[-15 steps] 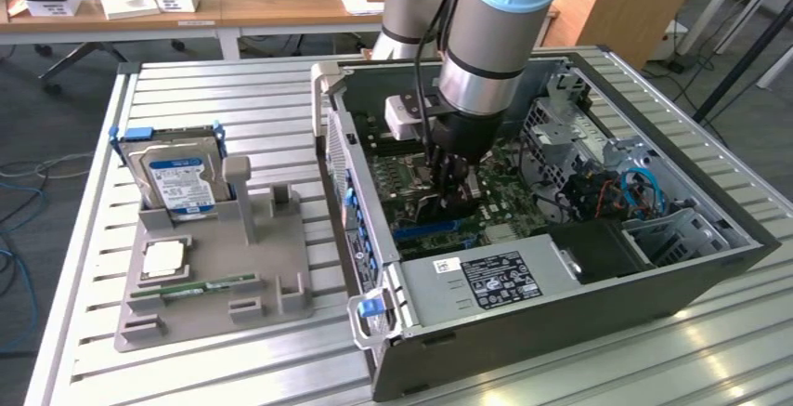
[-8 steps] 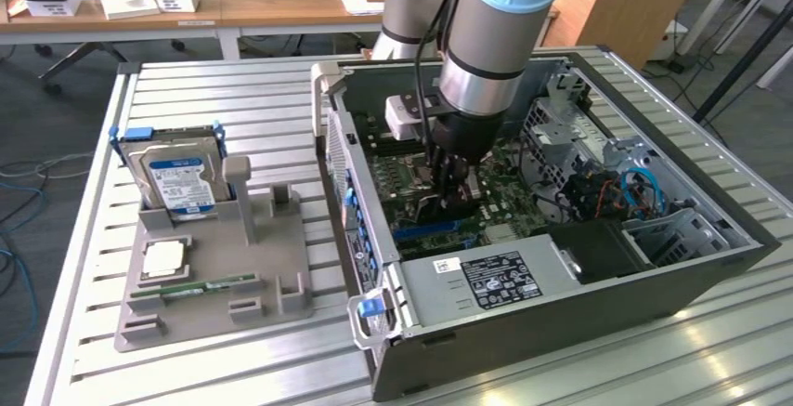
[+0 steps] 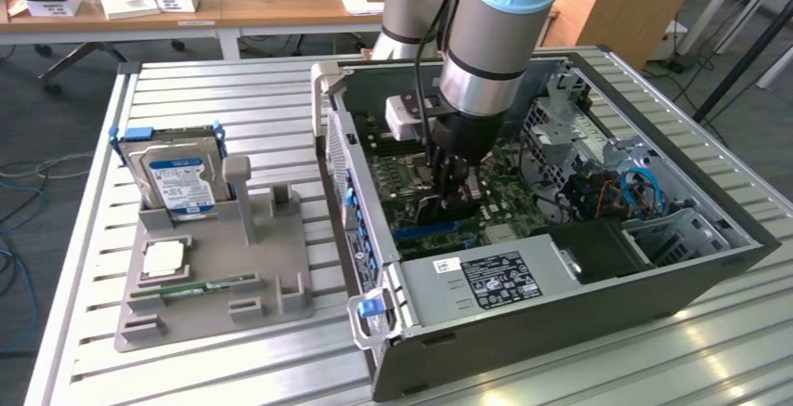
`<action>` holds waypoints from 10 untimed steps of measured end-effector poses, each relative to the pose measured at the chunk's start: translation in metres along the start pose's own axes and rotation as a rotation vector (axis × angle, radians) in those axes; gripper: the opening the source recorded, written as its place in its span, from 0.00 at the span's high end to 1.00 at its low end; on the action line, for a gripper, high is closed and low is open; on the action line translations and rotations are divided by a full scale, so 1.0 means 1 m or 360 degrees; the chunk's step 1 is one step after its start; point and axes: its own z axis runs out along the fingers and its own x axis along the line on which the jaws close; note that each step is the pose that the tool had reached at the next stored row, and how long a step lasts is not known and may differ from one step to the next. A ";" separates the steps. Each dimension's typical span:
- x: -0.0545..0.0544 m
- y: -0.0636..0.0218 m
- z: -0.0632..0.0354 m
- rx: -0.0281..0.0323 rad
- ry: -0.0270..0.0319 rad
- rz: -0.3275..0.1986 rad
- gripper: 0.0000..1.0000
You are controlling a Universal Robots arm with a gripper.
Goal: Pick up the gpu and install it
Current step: 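Insert the gpu into the slot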
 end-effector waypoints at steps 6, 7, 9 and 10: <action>0.001 0.0000 0.0001 0.00002 -0.00002 0.0007 0.74; 0.001 0.0000 0.0001 0.00003 -0.00002 0.0011 0.74; 0.001 0.0000 0.0002 0.00004 -0.00001 0.0020 0.74; 0.001 0.0000 0.0002 0.00005 0.00000 0.0023 0.74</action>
